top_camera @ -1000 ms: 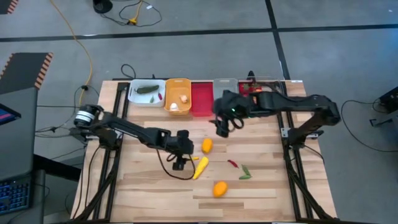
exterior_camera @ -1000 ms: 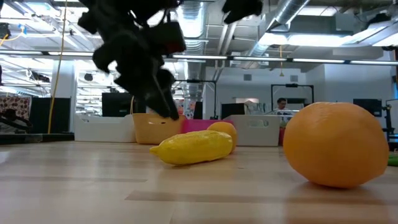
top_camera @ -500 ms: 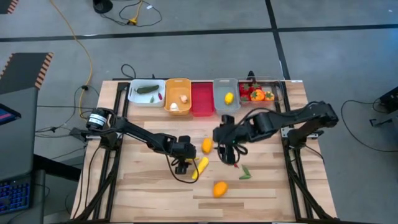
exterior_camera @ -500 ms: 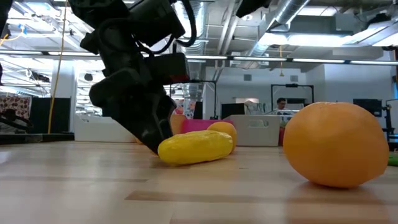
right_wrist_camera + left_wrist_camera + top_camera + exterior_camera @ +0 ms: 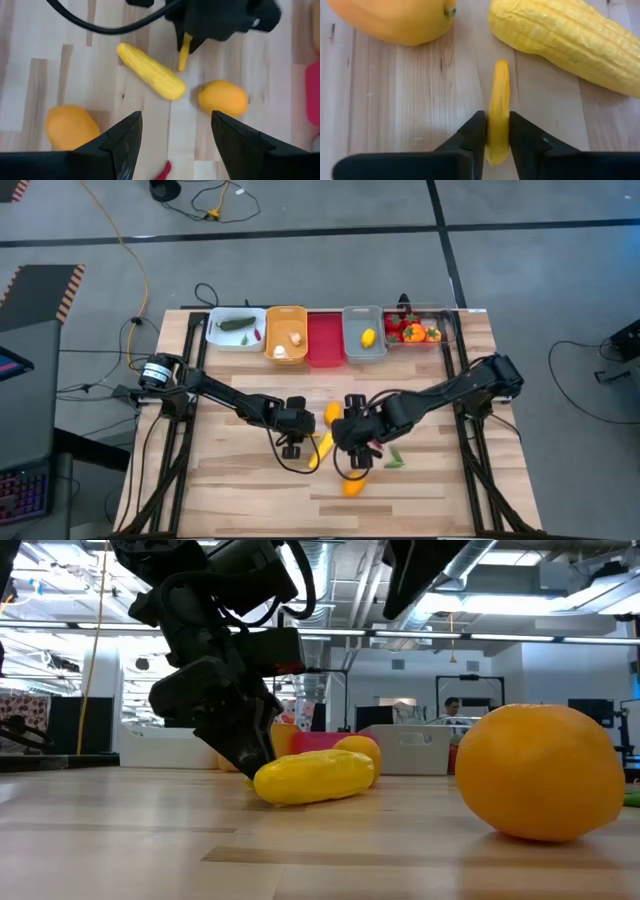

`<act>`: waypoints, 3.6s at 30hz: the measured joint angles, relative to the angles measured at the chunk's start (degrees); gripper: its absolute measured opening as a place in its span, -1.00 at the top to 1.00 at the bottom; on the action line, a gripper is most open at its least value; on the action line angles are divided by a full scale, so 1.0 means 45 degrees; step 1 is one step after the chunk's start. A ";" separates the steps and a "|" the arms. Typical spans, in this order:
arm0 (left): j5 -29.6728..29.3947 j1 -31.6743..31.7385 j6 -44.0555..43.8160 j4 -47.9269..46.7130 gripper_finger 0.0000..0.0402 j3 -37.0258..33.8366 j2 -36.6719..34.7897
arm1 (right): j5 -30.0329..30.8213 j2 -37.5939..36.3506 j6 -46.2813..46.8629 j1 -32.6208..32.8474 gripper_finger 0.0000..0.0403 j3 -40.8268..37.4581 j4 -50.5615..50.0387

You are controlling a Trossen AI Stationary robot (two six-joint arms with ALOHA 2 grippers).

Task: Sort produce into baskets
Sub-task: Put the yellow corn into the red bin

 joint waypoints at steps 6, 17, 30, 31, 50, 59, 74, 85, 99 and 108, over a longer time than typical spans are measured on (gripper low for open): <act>-0.0005 0.0021 0.0369 -0.0156 0.77 0.0009 -0.0109 | 0.0004 0.0552 0.0602 0.0153 -0.32 0.0000 -0.0050; -0.1201 0.1079 0.2610 -0.4290 0.78 0.1962 -0.1255 | -0.0015 0.0683 0.0635 0.0225 -0.32 0.0000 -0.0085; -0.2628 0.4496 0.5727 -0.1965 0.78 0.2783 -0.2605 | -0.0015 0.0664 0.0637 0.0475 -0.32 0.0000 -0.0518; -0.2618 0.4786 0.5785 -0.1479 0.78 0.2783 -0.2565 | -0.0009 0.0664 0.0635 0.0469 -0.32 0.0000 -0.0444; -0.1767 0.6921 0.5206 0.0508 0.28 0.2769 -0.1673 | 0.0015 0.0688 0.0407 0.0027 -0.32 0.0000 0.0782; -0.2613 0.6919 0.6161 -0.1874 0.11 0.3659 -0.2444 | -0.0005 0.0688 -0.1306 -0.0132 -0.32 0.0000 0.1572; -0.2623 0.6072 0.4206 -0.7034 0.11 0.4487 -0.7210 | -0.0655 0.0693 -0.3532 -0.0146 -0.32 -0.1700 0.4995; -0.2276 0.4970 0.1982 -0.8349 0.11 0.2830 -1.0390 | -0.0675 0.0689 -0.3610 -0.0348 -0.32 -0.3323 0.7590; -0.2260 0.3821 0.0453 -0.7388 0.11 -0.0403 -1.1341 | -0.0680 0.0703 -0.3630 -0.0956 -0.32 -0.4764 0.8600; -0.2259 0.3653 0.0420 -0.5279 0.11 -0.1728 -1.1336 | -0.1475 0.0703 -0.4070 -0.0813 -0.32 -0.5154 0.9817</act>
